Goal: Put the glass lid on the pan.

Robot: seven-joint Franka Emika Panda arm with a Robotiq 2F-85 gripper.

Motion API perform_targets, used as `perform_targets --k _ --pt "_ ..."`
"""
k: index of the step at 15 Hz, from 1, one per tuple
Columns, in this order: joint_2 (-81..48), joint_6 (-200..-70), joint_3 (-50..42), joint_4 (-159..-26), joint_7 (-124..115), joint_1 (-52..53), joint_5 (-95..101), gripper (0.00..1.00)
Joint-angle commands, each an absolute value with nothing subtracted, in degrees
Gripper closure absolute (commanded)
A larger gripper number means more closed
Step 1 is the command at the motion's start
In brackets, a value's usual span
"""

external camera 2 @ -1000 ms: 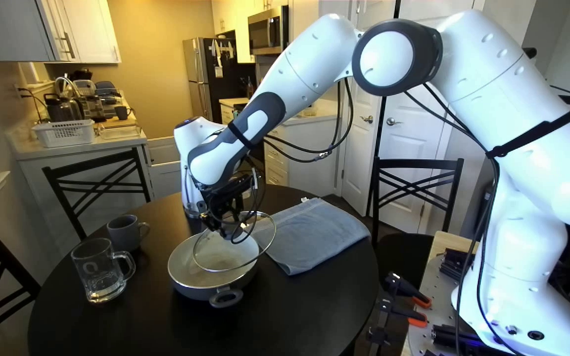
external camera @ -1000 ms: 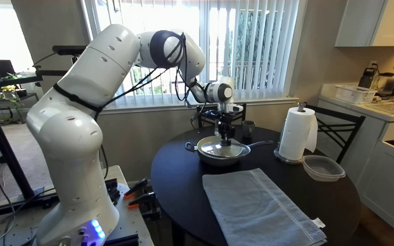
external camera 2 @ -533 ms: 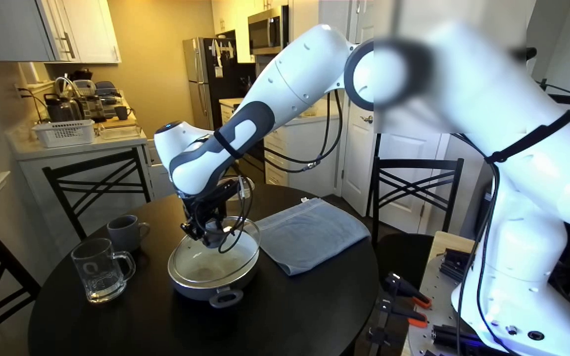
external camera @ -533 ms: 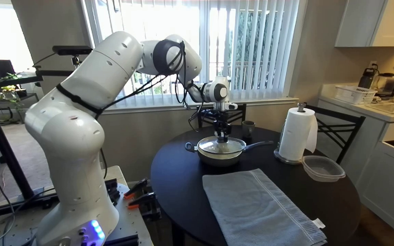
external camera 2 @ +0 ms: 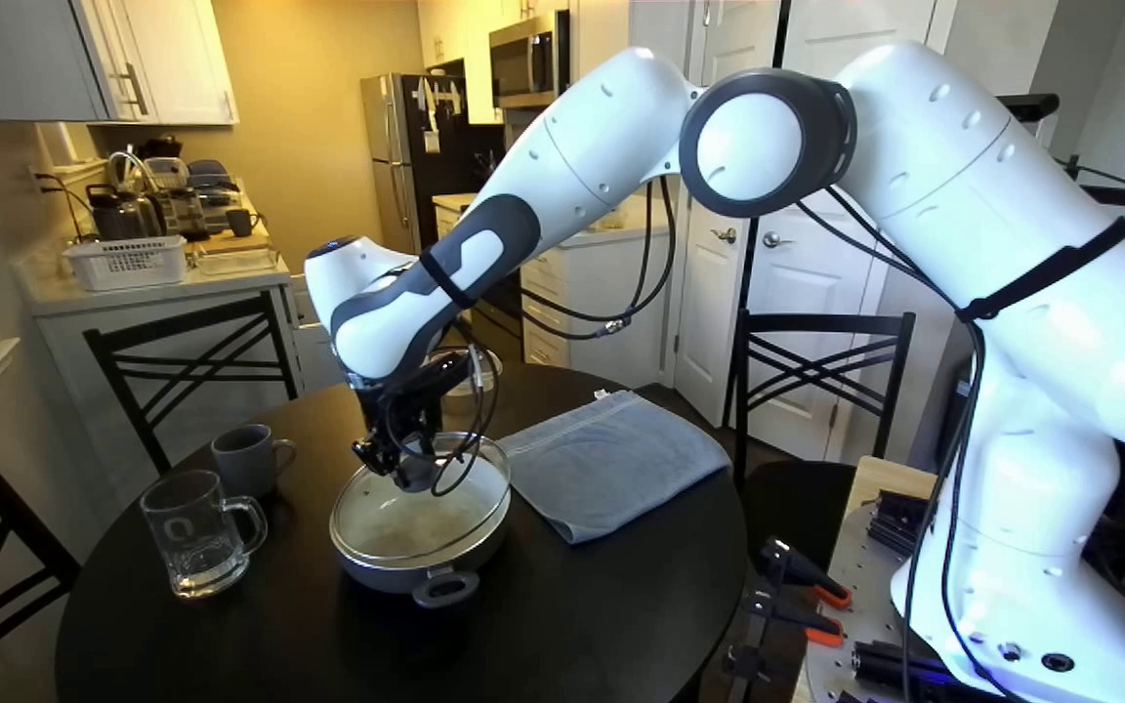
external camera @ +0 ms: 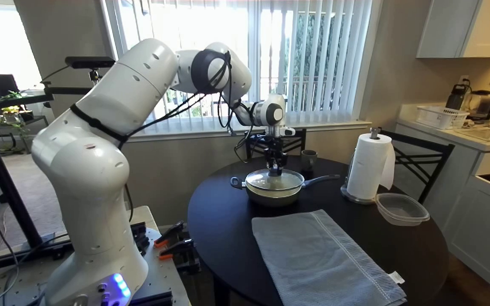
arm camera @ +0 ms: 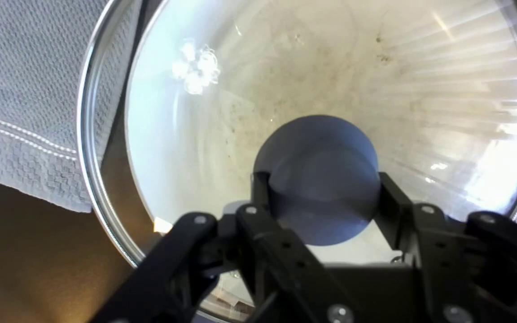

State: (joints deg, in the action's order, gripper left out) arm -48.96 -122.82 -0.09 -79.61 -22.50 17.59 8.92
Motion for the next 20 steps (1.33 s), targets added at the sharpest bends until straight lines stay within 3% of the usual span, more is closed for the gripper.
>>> perform_targets --k 1,20 --pt "-47.12 -122.05 2.8 -80.0 -16.82 14.55 4.85 0.67" --pt "-47.39 -125.88 4.49 -81.87 -9.55 11.08 2.04 0.67"
